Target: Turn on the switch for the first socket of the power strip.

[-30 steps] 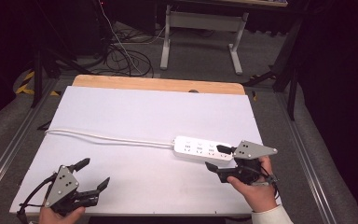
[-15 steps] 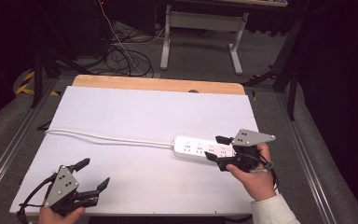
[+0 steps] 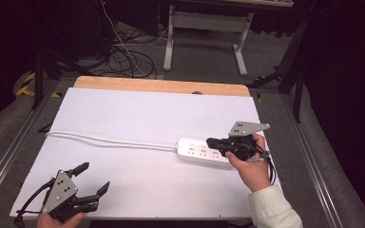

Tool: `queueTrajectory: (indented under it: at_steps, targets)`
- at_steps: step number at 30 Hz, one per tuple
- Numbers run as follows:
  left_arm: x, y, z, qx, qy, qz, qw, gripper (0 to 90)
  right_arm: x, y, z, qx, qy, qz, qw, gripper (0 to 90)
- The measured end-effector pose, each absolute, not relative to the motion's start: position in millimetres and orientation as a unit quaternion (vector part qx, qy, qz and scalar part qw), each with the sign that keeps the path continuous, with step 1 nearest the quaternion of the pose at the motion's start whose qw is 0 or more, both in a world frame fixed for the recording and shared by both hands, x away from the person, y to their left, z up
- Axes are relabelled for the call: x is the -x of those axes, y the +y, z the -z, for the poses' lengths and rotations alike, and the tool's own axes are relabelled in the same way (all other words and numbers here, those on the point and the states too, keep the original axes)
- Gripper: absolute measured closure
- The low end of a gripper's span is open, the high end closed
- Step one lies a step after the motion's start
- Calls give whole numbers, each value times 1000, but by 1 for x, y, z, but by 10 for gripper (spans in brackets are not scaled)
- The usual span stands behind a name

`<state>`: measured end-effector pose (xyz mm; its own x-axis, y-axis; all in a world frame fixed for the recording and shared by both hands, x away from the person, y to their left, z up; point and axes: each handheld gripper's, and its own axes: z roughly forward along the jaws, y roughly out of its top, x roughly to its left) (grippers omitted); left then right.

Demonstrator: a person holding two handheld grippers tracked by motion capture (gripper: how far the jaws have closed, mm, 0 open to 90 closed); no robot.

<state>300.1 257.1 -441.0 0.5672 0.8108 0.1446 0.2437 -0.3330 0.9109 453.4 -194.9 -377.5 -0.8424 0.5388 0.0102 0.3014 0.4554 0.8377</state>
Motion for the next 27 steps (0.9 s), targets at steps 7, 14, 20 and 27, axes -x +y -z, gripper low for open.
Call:
queueTrajectory:
  at_steps: [7, 14, 20, 27]
  targets:
    - [-297, 259, 441, -752, 355, -312, 459, 173, -467, -185, 381, -251, 846, -452, 128, 900]
    - [-297, 259, 441, -753, 356, -311, 459, 173, -481, -176, 390, -262, 849, -442, 123, 900]
    - [-297, 260, 441, -751, 357, -309, 462, 173, -491, -169, 397, -267, 849, -441, 114, 900]
    - [-297, 260, 441, -751, 357, -307, 463, 173, -501, -160, 408, -270, 855, -430, 110, 900]
